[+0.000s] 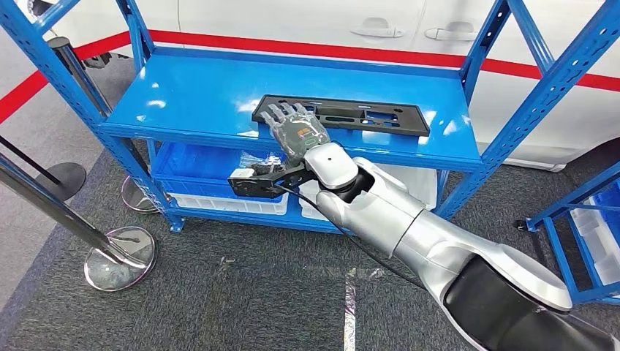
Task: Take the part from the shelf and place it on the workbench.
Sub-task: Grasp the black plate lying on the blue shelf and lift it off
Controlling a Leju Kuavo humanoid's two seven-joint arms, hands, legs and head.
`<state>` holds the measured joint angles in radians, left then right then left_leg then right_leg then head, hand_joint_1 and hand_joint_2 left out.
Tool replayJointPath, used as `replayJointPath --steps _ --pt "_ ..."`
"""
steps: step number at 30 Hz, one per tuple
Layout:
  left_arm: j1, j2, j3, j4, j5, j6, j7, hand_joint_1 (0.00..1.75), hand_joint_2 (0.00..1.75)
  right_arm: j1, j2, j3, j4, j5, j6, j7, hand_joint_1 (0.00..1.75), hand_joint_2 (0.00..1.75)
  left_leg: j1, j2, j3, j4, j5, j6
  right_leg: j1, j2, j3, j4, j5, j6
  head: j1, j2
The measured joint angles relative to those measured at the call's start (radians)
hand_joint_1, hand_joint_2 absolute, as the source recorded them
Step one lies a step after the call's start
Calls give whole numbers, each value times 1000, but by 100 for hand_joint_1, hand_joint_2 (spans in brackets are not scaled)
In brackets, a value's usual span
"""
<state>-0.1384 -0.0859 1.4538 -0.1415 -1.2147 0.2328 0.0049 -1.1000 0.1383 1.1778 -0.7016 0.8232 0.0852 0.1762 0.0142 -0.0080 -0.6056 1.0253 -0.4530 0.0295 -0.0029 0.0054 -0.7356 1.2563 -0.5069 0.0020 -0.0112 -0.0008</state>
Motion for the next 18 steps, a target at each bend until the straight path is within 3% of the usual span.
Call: replayJointPath --steps 2,3,5,8,10,12,13,14,15,17,18 --pt "1 0 0 0 0 0 1 0 0 0 -2 0 2 0 0 0 0 0 -2 -1 7 3 -9 -5 2 0 56 -134 67 -8 0 0" --pt "1 0 0 0 0 0 1 0 0 0 -2 0 2 -1 -1 0 0 0 -3 -2 7 4 -12 -10 4 1 78 -182 83 -11 -1 0" --pt "-1 0 0 0 0 1 2 0 0 1 -4 0 5 -2 -1 0 0 0 -4 -2 7 2 -14 -19 9 3 95 -214 81 -16 -2 0" --pt "-1 -1 0 0 2 2 2 0 0 3 -8 0 11 -9 -1 4 0 0 -2 0 5 13 -28 -34 3 4 106 -231 83 -27 -3 0" --pt "-1 -2 0 0 3 3 3 0 0 3 -10 0 15 -19 -1 7 0 0 0 2 -33 96 -71 -42 -1 4 116 -239 83 -35 -5 0" --pt "-1 -1 0 0 4 4 5 0 0 10 -12 0 19 -27 -1 8 0 0 1 3 -98 219 -115 -48 0 3 120 -238 79 -41 -6 0" --pt "0 0 0 0 4 5 8 0 0 14 -14 0 22 -29 0 8 0 0 1 3 -122 257 -119 -51 0 3 122 -237 76 -41 -6 0" --pt "2 0 0 0 5 5 10 0 0 19 -16 0 24 -31 0 8 0 0 2 3 -130 259 -104 -53 -1 4 124 -235 73 -41 -6 0" --pt "3 0 0 0 5 6 12 0 0 22 -18 0 27 -32 0 9 0 0 3 3 -119 223 -71 -54 -1 5 126 -232 68 -40 -6 0" --pt "3 0 0 0 6 6 13 0 0 23 -21 0 32 -34 0 11 0 0 6 4 -70 103 3 -54 -3 6 132 -224 59 -36 -6 0" --pt "3 0 0 0 6 6 13 0 0 23 -22 0 33 -34 0 11 0 0 7 5 -52 61 25 -54 -3 6 134 -222 56 -34 -6 0"
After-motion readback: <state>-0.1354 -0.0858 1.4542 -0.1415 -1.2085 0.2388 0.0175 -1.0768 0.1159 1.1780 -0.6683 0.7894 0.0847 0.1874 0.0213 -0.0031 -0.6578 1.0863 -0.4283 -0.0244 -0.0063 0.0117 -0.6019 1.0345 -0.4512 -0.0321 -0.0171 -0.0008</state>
